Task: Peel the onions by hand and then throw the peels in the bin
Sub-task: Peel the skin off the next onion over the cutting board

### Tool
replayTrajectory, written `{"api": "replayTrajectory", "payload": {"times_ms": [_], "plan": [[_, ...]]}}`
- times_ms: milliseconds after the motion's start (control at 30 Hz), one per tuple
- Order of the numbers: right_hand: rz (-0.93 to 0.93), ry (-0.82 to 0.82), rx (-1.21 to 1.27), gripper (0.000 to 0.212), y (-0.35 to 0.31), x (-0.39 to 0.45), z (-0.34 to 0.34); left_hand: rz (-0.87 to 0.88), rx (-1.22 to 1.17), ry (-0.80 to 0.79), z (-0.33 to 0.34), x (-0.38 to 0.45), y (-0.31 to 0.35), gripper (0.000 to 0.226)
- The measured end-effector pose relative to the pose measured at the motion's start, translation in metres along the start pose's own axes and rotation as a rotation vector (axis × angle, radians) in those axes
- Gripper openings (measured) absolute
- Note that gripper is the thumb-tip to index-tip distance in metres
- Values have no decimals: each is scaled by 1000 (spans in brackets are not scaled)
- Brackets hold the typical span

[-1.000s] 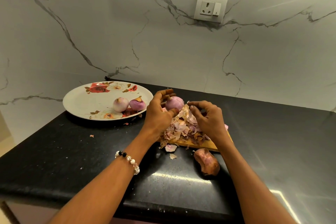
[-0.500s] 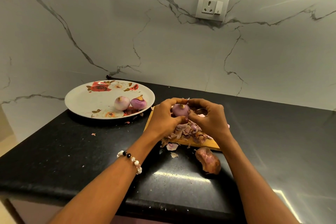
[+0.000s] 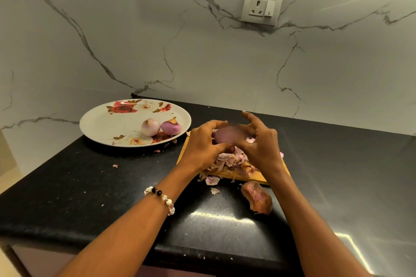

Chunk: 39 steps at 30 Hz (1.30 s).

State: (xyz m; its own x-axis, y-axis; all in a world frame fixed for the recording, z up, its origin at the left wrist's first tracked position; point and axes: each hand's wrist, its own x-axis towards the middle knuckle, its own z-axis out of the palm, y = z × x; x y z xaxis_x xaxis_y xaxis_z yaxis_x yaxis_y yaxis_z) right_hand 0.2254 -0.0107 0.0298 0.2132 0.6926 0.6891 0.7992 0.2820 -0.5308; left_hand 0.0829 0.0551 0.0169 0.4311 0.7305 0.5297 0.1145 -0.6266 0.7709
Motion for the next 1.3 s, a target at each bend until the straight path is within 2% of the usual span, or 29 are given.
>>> {"api": "replayTrajectory", "payload": {"times_ms": [333, 433, 567, 700, 833, 900, 967, 1100, 1233, 1300], "plan": [[139, 80, 122, 57, -5, 1, 7, 40, -27, 26, -2, 0, 4, 61], [186, 154, 170, 52, -4, 3, 7, 44, -46, 18, -2, 0, 3, 62], [268, 164, 317, 50, 1, 3, 2, 11, -112, -1, 0, -1, 4, 59], [330, 187, 480, 38, 2, 3, 0, -51, -226, -33, 0, 1, 7, 55], [476, 158, 821, 32, 2, 4, -3, -146, -401, -63, 0, 3, 6, 48], [500, 144, 890, 30, 1, 4, -3, -212, -510, -54, -1, 5, 3, 48], [477, 157, 794, 28, 1, 4, -2, -292, -664, -36, -2, 6, 3, 44], [303, 165, 341, 26, 4, 4, 3, -349, -780, 4, -3, 9, 4, 39], [241, 139, 325, 12, 1, 5, 3, -351, -775, 18, -2, 7, 4, 34], [206, 132, 297, 12, 2, 6, 1, -345, -781, 31, -2, 7, 4, 30]]}}
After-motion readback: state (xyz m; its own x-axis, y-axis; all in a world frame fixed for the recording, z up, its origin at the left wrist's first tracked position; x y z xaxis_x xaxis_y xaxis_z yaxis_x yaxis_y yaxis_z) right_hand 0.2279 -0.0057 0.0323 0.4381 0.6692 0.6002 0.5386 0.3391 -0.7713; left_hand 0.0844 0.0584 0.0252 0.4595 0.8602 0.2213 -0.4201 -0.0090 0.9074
